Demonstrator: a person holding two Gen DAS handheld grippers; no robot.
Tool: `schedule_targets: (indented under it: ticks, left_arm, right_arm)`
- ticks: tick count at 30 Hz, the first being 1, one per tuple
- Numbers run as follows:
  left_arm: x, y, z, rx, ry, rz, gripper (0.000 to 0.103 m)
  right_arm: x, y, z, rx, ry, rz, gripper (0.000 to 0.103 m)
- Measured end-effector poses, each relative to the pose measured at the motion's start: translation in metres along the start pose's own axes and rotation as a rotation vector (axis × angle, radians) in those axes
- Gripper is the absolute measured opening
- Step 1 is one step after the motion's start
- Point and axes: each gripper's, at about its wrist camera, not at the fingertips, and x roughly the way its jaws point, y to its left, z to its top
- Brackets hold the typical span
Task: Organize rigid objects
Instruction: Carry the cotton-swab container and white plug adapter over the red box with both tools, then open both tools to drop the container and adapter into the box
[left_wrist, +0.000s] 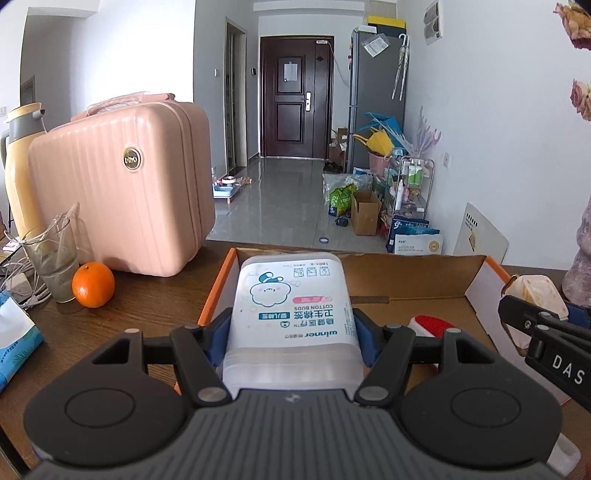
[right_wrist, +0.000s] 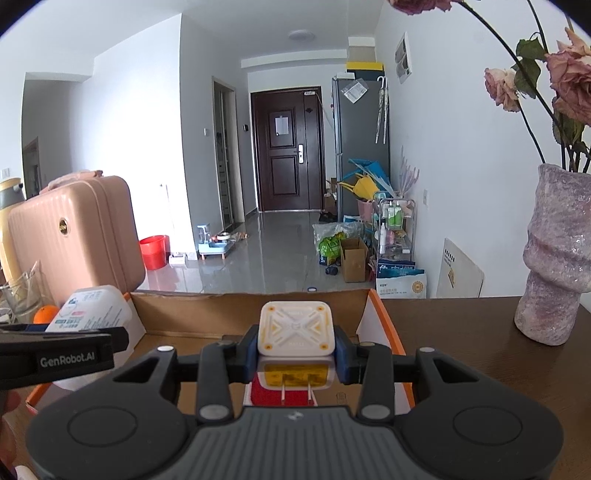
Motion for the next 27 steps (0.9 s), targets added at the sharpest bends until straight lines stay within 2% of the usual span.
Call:
schedule_targets:
  ticks: [13,16,17,18,19,21,27]
  left_arm:
    - [0.005,0.002,-0.005,0.015,0.029,-0.019,0.067]
    - [0.002,0.004,-0.005,0.015,0.028,-0.034,0.075]
    - [0.000,0.004,-0.005,0.016,0.021,-0.031,0.085]
    - [-0.003,0.004,-0.004,0.015,0.011,-0.024,0.093]
    - [-0.005,0.004,-0.005,0.018,-0.003,-0.013,0.095]
    - [-0.007,0.004,-0.004,0.024,-0.014,0.000,0.103]
    - [-0.004,0.009,-0.003,0.011,-0.004,0.032,0.103]
  right_arm:
    - [0.001,0.001,0.000,-0.007,0.026,0.006,0.038]
    - [0.004,-0.004,0.003,-0.002,0.047,0.019,0.039]
    - [0.003,-0.005,0.004,-0.001,0.048,0.015,0.042]
    - [0.002,-0.005,0.004,-0.001,0.051,0.009,0.053]
    - [0.001,-0.006,0.005,0.001,0.046,0.004,0.065]
    - [-0.001,-0.007,0.006,0.004,0.036,-0.012,0.079]
    - [-0.002,-0.010,0.005,0.023,0.026,-0.026,0.099]
